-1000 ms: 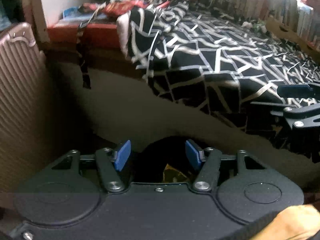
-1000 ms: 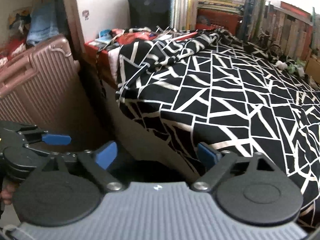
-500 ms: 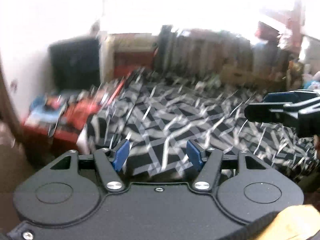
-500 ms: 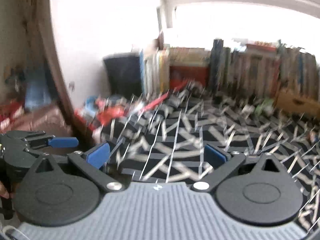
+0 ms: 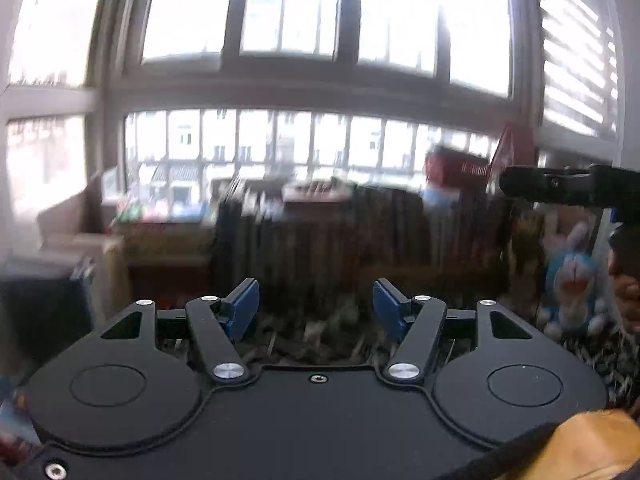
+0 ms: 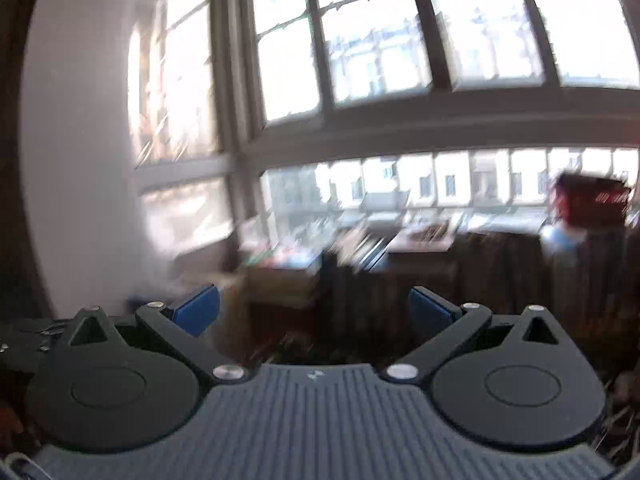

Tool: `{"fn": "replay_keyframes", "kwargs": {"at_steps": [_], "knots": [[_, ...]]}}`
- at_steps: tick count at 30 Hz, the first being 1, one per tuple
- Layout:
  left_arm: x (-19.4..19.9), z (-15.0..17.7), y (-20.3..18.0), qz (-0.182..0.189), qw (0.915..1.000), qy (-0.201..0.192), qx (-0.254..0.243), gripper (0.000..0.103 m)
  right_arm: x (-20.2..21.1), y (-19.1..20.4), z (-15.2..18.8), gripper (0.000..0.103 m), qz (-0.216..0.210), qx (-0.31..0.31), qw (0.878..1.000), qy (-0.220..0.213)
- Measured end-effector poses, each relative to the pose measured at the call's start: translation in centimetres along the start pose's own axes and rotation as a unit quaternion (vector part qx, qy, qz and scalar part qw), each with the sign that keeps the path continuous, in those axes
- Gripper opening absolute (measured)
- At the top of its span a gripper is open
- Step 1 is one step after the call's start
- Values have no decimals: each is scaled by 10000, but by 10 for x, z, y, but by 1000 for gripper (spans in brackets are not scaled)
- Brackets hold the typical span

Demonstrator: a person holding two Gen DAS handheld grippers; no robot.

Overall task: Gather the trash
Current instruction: 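Swing both tools back over the cluttered bed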

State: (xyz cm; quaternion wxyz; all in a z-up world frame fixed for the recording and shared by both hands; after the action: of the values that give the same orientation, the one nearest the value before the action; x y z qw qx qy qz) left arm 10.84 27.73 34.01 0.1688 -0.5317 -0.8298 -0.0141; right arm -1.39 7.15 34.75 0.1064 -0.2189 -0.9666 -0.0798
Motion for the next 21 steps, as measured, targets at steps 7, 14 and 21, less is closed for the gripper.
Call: {"fn": "replay_keyframes", "kwargs": {"at_steps": [7, 14, 21], "knots": [[-89, -66, -4, -186, 9977, -485, -446, 74, -50, -77, -39, 103, 772, -45, 9960, -455], [-245, -17, 26, -298, 9984, 248, -422, 76, -144, -148, 22, 103, 1679, 378, 9844, 374], [-411, 116, 48, 57, 9752, 2014, -913, 76, -246, -208, 165, 103, 2006, 429, 9686, 1405]]}}
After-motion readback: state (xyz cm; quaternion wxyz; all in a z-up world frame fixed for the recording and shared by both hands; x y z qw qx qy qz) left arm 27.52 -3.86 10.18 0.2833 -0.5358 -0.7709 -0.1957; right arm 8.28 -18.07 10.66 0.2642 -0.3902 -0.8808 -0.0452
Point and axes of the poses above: each gripper's, at about its wrist camera, not at the fingertips, and x roughly against the way its jaws point, y to its left, z to its underside, the point moved 6 cm from there along -x, roughly the way its jaws point, and after that the axes turned 15 degrees about z, right-handed, at the moved point
